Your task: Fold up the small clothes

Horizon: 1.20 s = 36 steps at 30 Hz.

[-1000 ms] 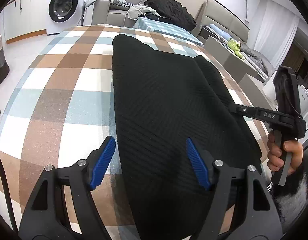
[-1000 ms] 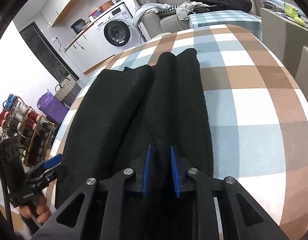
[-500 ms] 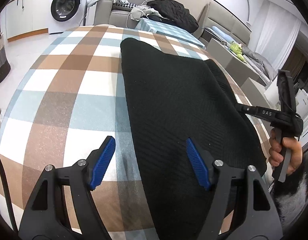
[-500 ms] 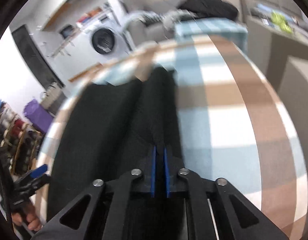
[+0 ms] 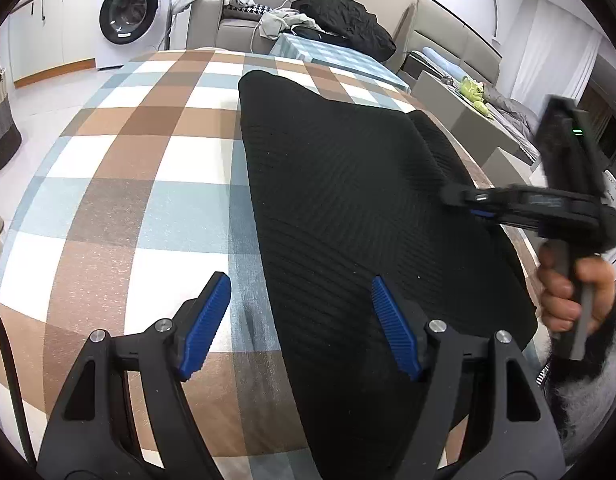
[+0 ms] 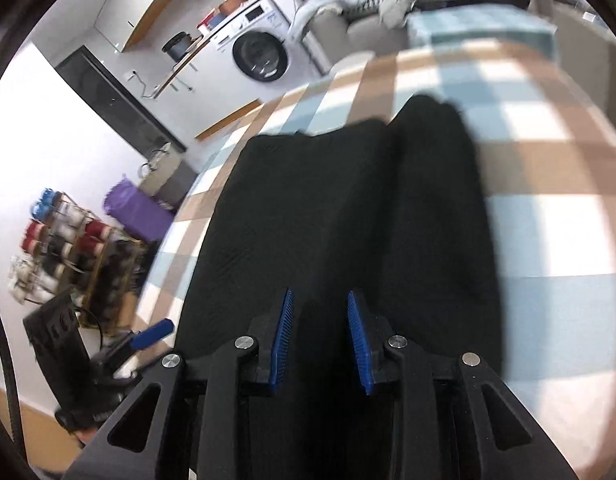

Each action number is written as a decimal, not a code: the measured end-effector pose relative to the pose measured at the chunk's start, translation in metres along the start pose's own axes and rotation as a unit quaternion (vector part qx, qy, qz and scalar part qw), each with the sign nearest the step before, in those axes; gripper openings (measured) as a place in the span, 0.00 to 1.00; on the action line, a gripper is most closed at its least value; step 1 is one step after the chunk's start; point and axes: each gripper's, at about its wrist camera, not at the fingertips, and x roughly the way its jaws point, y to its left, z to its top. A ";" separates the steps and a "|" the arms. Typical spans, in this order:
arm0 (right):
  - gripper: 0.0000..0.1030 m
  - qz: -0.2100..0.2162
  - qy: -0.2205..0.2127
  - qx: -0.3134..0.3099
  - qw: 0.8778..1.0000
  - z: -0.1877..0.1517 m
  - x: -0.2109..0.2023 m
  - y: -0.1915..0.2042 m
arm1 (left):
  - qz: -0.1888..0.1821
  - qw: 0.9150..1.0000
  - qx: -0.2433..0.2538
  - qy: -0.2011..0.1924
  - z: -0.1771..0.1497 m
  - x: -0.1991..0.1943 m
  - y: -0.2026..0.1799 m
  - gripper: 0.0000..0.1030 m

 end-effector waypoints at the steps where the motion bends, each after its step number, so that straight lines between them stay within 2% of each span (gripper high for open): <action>1: 0.19 -0.022 0.002 -0.002 1.000 0.001 0.006 0.000 | 0.000 1.000 -0.002 0.000 0.000 -0.001 0.001 0.68; 2: 0.10 -0.046 -0.006 -0.009 0.999 0.003 0.007 0.000 | 0.000 1.000 -0.004 -0.001 0.001 -0.002 0.001 0.68; 4: 0.08 -0.027 -0.025 -0.015 0.999 0.006 -0.003 0.002 | 0.000 1.000 -0.006 -0.004 0.002 -0.004 0.003 0.68; 6: 0.08 -0.035 -0.045 -0.026 0.998 0.010 -0.016 0.004 | 0.001 1.000 -0.007 -0.004 0.002 -0.003 0.004 0.68; 9: 0.08 -0.063 -0.028 -0.024 0.997 0.010 -0.005 -0.004 | 0.006 1.000 -0.005 0.003 0.000 0.003 0.005 0.68; 12: 0.16 -0.080 -0.008 -0.019 0.997 0.005 0.007 -0.014 | 0.004 1.000 -0.007 0.010 -0.004 0.006 0.007 0.68; 15: 0.25 -0.069 -0.029 -0.015 0.997 -0.011 -0.014 -0.014 | 0.003 1.000 -0.008 0.011 -0.008 0.005 0.008 0.68; 17: 0.27 -0.040 -0.034 -0.010 0.999 -0.032 -0.035 -0.014 | 0.000 1.000 -0.008 0.011 -0.010 0.003 0.007 0.68; 21: 0.31 0.021 -0.017 0.001 1.000 -0.080 -0.063 -0.011 | -0.005 1.000 -0.004 0.012 -0.013 -0.001 0.004 0.68; 24: 0.32 0.018 -0.001 -0.012 1.000 -0.104 -0.065 -0.003 | -0.009 1.000 0.004 0.013 -0.017 -0.003 -0.001 0.68; 26: 0.22 0.005 0.005 -0.033 0.999 -0.112 -0.061 0.002 | -0.009 1.000 0.010 0.014 -0.018 -0.003 -0.004 0.68; 27: 0.09 0.003 0.007 -0.040 0.999 -0.112 -0.062 0.004 | -0.008 1.000 0.011 0.016 -0.019 -0.003 -0.005 0.68; 28: 0.06 0.007 0.003 -0.051 0.999 -0.111 -0.067 0.007 | -0.008 1.000 0.012 0.017 -0.020 -0.004 -0.006 0.68; 31: 0.05 0.003 -0.025 -0.076 0.997 -0.110 -0.085 0.013 | -0.004 1.000 0.015 0.018 -0.023 -0.008 -0.007 0.68; 33: 0.05 -0.035 -0.002 -0.072 0.997 -0.111 -0.076 0.003 | -0.002 1.000 0.012 0.023 -0.027 -0.008 -0.005 0.68; 36: 0.07 -0.031 0.006 -0.057 0.998 -0.116 -0.068 -0.006 | -0.003 1.000 0.008 0.027 -0.033 -0.012 -0.005 0.68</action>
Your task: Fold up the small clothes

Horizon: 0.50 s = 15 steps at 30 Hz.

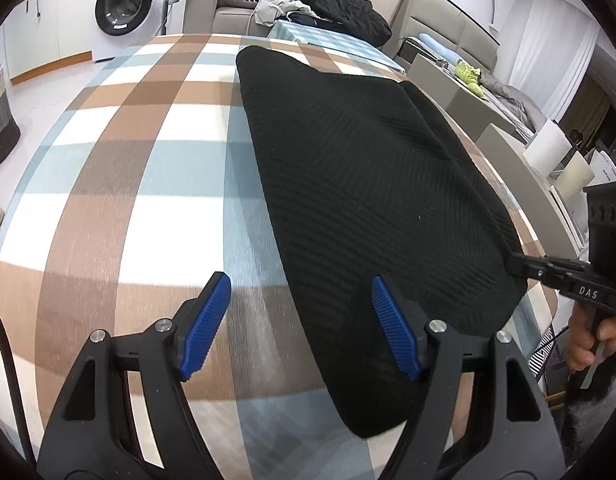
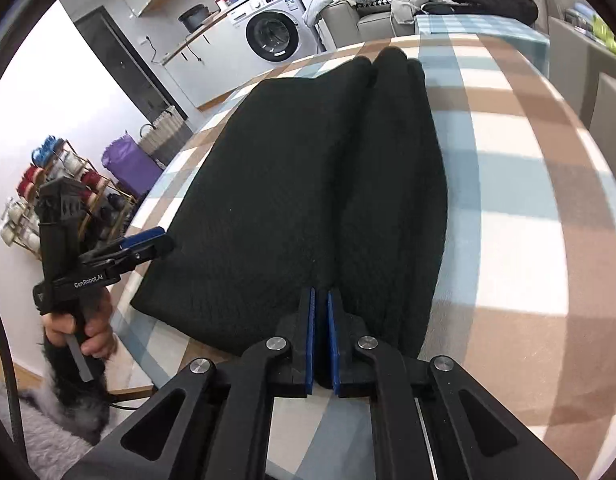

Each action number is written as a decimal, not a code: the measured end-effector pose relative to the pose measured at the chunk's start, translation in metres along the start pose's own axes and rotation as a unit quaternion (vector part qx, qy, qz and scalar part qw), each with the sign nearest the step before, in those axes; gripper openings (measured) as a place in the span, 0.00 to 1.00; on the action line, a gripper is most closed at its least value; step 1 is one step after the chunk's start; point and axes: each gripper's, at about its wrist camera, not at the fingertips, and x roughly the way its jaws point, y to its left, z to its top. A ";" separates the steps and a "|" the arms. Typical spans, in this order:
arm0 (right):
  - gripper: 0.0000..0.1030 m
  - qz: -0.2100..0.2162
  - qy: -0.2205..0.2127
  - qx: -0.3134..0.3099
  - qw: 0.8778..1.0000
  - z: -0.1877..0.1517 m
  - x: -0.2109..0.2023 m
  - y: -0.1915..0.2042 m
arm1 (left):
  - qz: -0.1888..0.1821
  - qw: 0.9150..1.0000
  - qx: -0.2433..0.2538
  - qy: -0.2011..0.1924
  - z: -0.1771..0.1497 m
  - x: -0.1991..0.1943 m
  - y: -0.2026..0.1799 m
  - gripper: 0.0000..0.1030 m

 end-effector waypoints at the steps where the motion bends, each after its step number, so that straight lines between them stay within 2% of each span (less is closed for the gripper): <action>1: 0.11 0.003 -0.004 0.002 1.000 -0.002 -0.003 -0.001 | -0.005 1.000 -0.001 0.000 -0.002 -0.002 -0.001 0.68; 5: 0.16 0.019 -0.013 0.009 1.000 -0.005 -0.010 -0.004 | -0.032 0.999 0.014 0.007 -0.013 -0.008 -0.010 0.68; 10: 0.17 0.000 -0.012 -0.008 1.000 -0.006 -0.013 0.002 | -0.028 0.998 0.047 0.022 -0.027 -0.004 -0.026 0.68; 11: 0.20 -0.007 -0.018 -0.010 1.000 -0.004 -0.018 0.002 | -0.029 0.998 0.045 0.021 -0.027 -0.004 -0.025 0.68; 13: 0.43 -0.026 -0.040 -0.001 0.999 -0.001 -0.028 -0.002 | -0.037 0.998 0.035 0.020 -0.025 -0.004 -0.022 0.68; 15: 0.43 -0.033 -0.054 0.003 0.998 0.005 -0.032 -0.002 | -0.036 0.999 0.025 0.018 -0.022 -0.003 -0.019 0.68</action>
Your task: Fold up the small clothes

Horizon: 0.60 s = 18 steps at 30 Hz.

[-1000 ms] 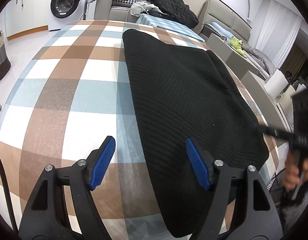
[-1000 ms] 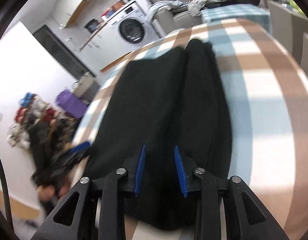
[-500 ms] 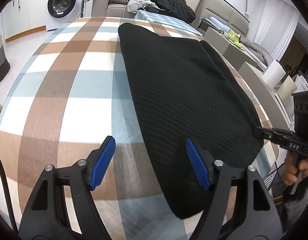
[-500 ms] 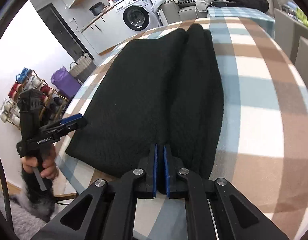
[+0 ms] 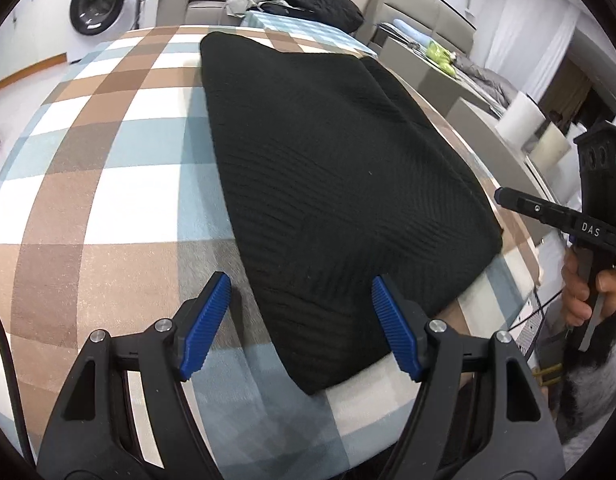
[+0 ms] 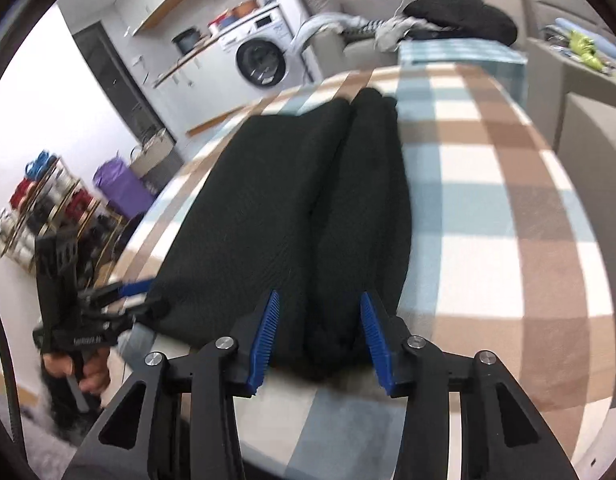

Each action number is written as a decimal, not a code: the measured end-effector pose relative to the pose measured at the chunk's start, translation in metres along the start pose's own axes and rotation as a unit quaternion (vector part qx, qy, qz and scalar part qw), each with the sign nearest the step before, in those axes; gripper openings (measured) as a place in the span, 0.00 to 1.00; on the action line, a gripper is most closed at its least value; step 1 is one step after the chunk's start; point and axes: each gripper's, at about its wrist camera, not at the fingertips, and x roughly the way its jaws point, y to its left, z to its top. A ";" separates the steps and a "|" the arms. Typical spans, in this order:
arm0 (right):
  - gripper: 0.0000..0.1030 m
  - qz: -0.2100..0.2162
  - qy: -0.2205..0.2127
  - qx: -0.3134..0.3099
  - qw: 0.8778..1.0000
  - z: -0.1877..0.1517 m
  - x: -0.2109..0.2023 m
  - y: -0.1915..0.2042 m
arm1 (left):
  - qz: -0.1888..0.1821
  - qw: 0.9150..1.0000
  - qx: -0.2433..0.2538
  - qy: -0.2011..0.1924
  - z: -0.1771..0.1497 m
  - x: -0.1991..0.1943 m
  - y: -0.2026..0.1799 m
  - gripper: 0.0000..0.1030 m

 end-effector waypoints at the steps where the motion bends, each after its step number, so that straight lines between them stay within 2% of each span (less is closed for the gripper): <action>1: 0.43 0.001 -0.006 -0.002 1.000 0.005 0.002 0.002 | 0.000 1.000 -0.003 -0.001 0.002 0.001 0.001 0.68; 6: 0.42 0.019 -0.010 0.019 1.000 0.033 0.031 0.006 | 0.005 1.000 -0.012 -0.002 0.008 0.003 0.006 0.68; 9: 0.42 -0.002 0.000 0.032 1.000 0.059 0.060 0.006 | 0.008 1.000 -0.006 -0.003 0.010 0.004 0.005 0.68; 12: 0.42 0.008 0.000 0.059 0.998 0.089 0.090 -0.001 | 0.009 1.000 -0.006 -0.003 0.012 0.005 0.005 0.68; 14: 0.39 0.001 0.007 0.085 0.996 0.104 0.110 -0.007 | 0.011 1.000 -0.006 -0.004 0.014 0.006 0.006 0.68; 15: 0.33 -0.004 0.009 0.087 0.996 0.110 0.118 -0.008 | 0.012 1.000 -0.007 -0.005 0.016 0.006 0.006 0.68; 16: 0.21 -0.012 0.012 0.086 0.996 0.116 0.126 -0.009 | 0.013 1.000 -0.008 -0.005 0.017 0.006 0.007 0.68; 18: 0.10 -0.006 0.017 0.087 0.996 0.122 0.130 -0.009 | 0.015 1.000 -0.010 -0.009 0.021 0.006 0.009 0.68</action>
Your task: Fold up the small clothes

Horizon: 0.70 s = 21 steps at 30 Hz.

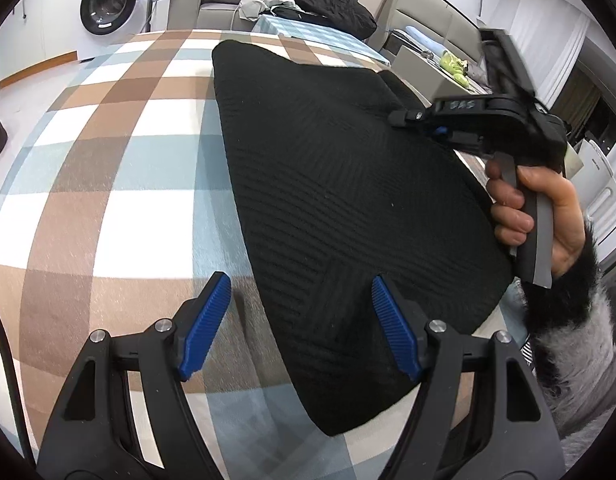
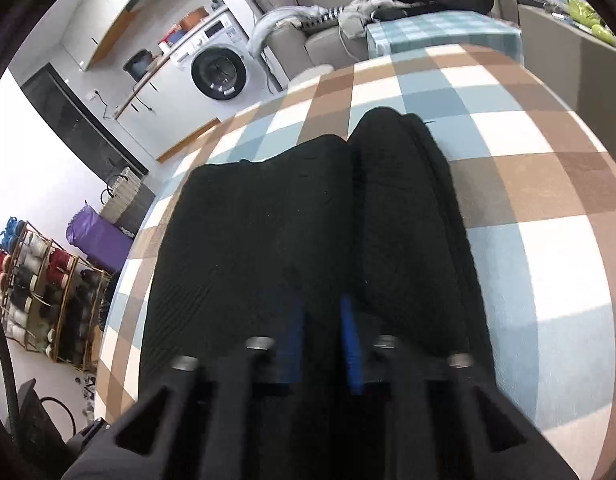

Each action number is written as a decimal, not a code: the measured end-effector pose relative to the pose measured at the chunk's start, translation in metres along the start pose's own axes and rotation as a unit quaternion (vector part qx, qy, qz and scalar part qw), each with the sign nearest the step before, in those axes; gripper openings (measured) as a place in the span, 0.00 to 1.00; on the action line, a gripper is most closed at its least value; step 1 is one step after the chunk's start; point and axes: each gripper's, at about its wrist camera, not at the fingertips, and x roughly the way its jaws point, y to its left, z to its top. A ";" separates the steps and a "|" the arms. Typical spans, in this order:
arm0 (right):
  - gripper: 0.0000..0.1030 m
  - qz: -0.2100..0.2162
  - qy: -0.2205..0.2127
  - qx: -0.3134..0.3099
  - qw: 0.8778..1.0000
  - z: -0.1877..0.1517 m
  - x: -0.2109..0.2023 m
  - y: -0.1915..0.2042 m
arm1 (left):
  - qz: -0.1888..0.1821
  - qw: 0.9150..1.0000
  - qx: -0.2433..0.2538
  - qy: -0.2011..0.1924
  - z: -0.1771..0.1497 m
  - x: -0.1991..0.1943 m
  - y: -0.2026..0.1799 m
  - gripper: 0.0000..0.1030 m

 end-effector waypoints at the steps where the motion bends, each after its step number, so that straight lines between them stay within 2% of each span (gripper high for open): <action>1: 0.10 0.017 -0.016 -0.010 1.000 0.004 -0.005 0.003 | 0.002 1.000 -0.001 -0.001 0.002 0.000 0.001 0.68; 3: 0.10 0.007 -0.032 -0.030 0.999 0.007 -0.011 0.008 | 0.004 1.000 -0.006 -0.003 0.006 0.002 0.005 0.68; 7: 0.13 -0.042 0.018 -0.022 0.999 0.009 0.007 -0.004 | 0.010 1.000 -0.019 0.001 0.010 0.008 0.011 0.68; 10: 0.24 -0.008 0.021 -0.032 0.999 -0.008 -0.010 -0.003 | 0.009 1.000 -0.020 0.000 0.009 0.008 0.011 0.68; 16: 0.25 0.062 0.050 -0.061 0.995 -0.076 -0.055 -0.006 | 0.005 1.000 -0.013 0.000 0.008 0.008 0.007 0.68; 17: 0.24 0.064 0.043 -0.063 0.995 -0.086 -0.061 -0.007 | 0.004 1.000 -0.012 -0.001 0.008 0.010 0.006 0.68; 19: 0.06 0.050 0.028 -0.064 0.996 -0.093 -0.065 -0.008 | 0.003 1.000 -0.011 -0.001 0.010 0.012 0.005 0.68; 21: 0.05 0.079 0.010 -0.047 0.996 -0.095 -0.074 -0.012 | 0.004 1.000 -0.010 0.000 0.010 0.013 0.005 0.68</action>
